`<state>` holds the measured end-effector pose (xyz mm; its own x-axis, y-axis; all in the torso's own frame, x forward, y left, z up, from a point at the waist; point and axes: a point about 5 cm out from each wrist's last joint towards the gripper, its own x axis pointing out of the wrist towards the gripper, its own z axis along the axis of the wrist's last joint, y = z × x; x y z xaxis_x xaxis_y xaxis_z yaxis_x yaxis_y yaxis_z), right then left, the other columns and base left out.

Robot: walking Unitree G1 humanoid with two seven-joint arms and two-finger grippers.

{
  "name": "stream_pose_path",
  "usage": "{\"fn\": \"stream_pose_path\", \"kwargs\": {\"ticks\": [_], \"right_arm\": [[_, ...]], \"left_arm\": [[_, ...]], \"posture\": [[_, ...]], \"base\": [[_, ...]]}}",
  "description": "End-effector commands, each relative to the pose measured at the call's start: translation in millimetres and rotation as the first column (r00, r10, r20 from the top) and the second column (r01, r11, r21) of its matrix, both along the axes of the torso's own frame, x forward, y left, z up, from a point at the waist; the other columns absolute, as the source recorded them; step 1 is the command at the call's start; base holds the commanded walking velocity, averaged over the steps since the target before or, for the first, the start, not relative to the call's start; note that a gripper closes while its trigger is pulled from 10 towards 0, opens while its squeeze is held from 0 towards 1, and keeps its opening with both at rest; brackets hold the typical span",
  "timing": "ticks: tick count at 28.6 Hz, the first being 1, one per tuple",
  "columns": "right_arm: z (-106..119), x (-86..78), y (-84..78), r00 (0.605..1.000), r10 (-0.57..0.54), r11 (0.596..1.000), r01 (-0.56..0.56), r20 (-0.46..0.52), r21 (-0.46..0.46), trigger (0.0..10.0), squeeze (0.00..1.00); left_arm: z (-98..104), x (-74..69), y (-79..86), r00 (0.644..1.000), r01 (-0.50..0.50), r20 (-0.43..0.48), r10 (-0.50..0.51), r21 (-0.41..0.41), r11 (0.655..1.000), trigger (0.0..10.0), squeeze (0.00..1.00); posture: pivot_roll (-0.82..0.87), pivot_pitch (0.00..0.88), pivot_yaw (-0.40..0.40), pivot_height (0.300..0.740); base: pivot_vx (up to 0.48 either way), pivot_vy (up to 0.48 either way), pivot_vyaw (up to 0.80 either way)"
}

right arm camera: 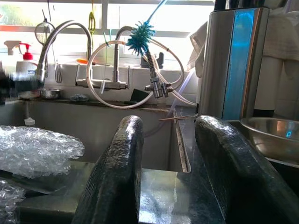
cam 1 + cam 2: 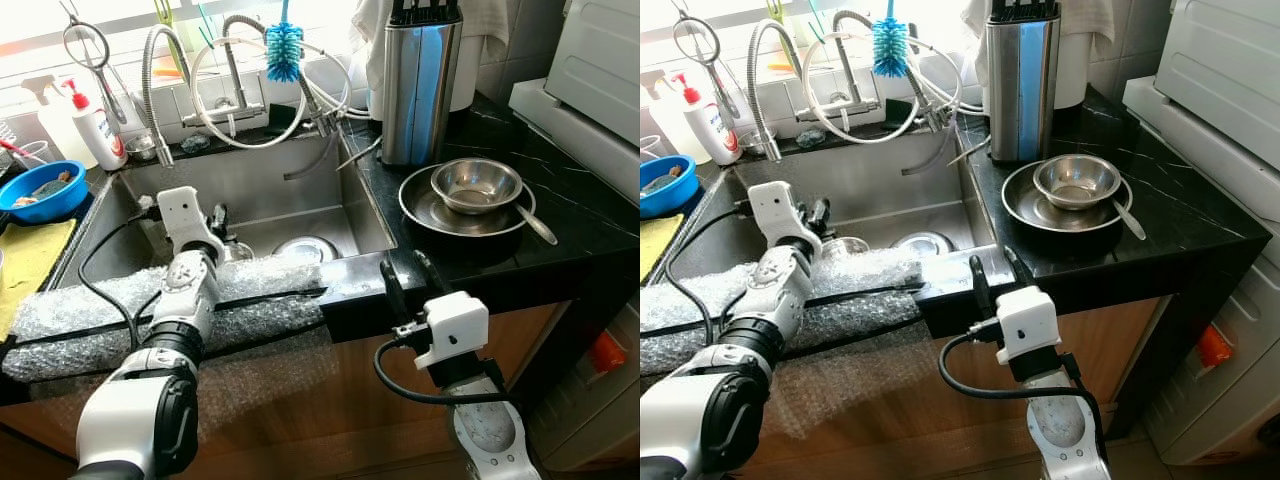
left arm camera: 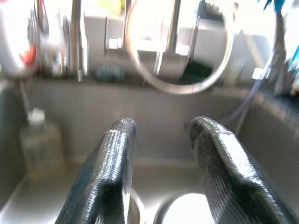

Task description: Kitchen organization

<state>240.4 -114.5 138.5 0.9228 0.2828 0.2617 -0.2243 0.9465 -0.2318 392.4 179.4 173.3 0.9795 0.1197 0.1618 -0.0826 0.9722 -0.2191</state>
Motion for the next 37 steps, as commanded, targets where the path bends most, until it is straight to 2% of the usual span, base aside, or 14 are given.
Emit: {"fn": "stream_pose_path", "kwargs": {"ticks": [1,2,4,5,7,8,12,16,19,20,24,26,31,37], "right_arm": [[2.4,2.2,4.9,1.000,0.014,1.000,-0.014,0.003,0.003,10.0,0.00],[2.7,2.5,5.4,1.000,0.016,1.000,-0.016,0.004,0.004,10.0,0.00],[3.4,3.0,5.7,1.000,0.016,1.000,-0.016,0.007,0.004,10.0,0.00],[3.9,3.3,5.5,1.000,0.016,1.000,-0.016,0.008,0.005,10.0,0.00],[3.9,3.3,5.5,1.000,0.016,1.000,-0.016,0.008,0.005,10.0,0.00],[3.9,3.4,5.4,1.000,0.016,1.000,-0.016,0.009,0.006,10.0,0.00],[3.7,3.4,4.9,1.000,0.017,1.000,-0.017,0.010,0.006,10.0,0.00],[3.8,3.7,5.0,1.000,0.018,1.000,-0.018,0.010,0.007,10.0,0.00],[3.3,3.8,7.2,0.999,0.037,0.999,-0.037,0.010,0.006,10.0,0.00],[3.3,3.8,7.2,0.999,0.037,0.999,-0.037,0.010,0.006,10.0,0.00],[3.1,3.4,6.1,0.999,0.038,0.999,-0.038,0.010,0.005,10.0,0.00],[3.0,3.2,6.0,0.999,0.039,0.999,-0.039,0.009,0.005,10.0,0.00],[1.1,0.0,6.7,0.999,0.054,0.999,-0.054,0.000,0.004,10.0,0.00],[0.4,-0.4,5.9,0.999,0.052,0.999,-0.052,-0.001,0.005,10.0,0.00]], "left_arm": [[30.4,2.1,14.0,0.991,-0.033,0.131,0.033,-0.001,0.999,10.0,0.00],[42.3,1.2,16.2,0.982,-0.027,0.190,0.018,0.042,0.999,10.0,0.00],[54.6,-1.1,18.7,0.969,-0.022,0.247,-0.011,0.130,0.991,10.0,0.00],[63.1,-4.5,22.9,0.957,-0.018,0.287,-0.042,0.203,0.979,10.0,0.00],[63.1,-4.5,22.9,0.957,-0.018,0.287,-0.042,0.203,0.979,10.0,0.00],[68.0,-10.2,31.7,0.947,-0.019,0.314,-0.068,0.265,0.964,10.0,0.00],[65.9,-24.7,54.1,0.940,-0.041,0.333,-0.075,0.330,0.943,10.0,0.00],[62.1,-33.6,66.0,0.941,-0.060,0.332,-0.061,0.343,0.937,10.0,0.00],[34.5,-68.5,94.2,0.964,-0.103,0.265,-0.003,0.386,0.917,10.0,0.00],[34.5,-68.5,94.2,0.964,-0.103,0.265,-0.003,0.386,0.917,10.0,0.00],[19.1,-97.4,107.1,0.971,-0.136,0.233,0.048,0.379,0.915,10.0,0.00],[17.4,-101.5,108.0,0.972,-0.139,0.229,0.053,0.378,0.915,10.0,0.00],[-4.0,-139.2,103.6,0.980,-0.159,0.168,0.109,0.324,0.933,10.0,0.00],[-9.6,-153.2,95.7,0.982,-0.168,0.132,0.134,0.294,0.941,10.0,0.00]], "posture": [[-0.16,0.000,0.154,0.740],[-0.16,0.000,0.154,0.740],[-0.15,0.000,0.154,0.740],[-0.15,0.000,0.154,0.740],[-0.15,0.000,0.154,0.740],[-0.15,0.000,0.157,0.740],[-0.14,0.000,0.155,0.740],[-0.14,0.000,0.155,0.740],[-0.12,0.000,0.152,0.740],[-0.12,0.000,0.152,0.740],[-0.12,0.000,0.148,0.740],[-0.12,0.000,0.147,0.740],[-0.11,0.000,0.140,0.740],[-0.11,0.000,0.147,0.740]], "base": [[0.000,0.000,0.00],[0.000,0.000,0.00],[0.000,0.000,0.00],[0.000,0.000,0.00],[0.000,0.000,0.00],[0.000,0.000,0.00],[0.000,0.000,0.00],[0.000,0.000,0.00],[0.000,0.000,0.00],[0.000,0.000,0.00],[0.000,0.000,0.00],[0.000,0.000,0.00],[0.000,0.000,0.00],[0.000,0.000,0.00]]}}
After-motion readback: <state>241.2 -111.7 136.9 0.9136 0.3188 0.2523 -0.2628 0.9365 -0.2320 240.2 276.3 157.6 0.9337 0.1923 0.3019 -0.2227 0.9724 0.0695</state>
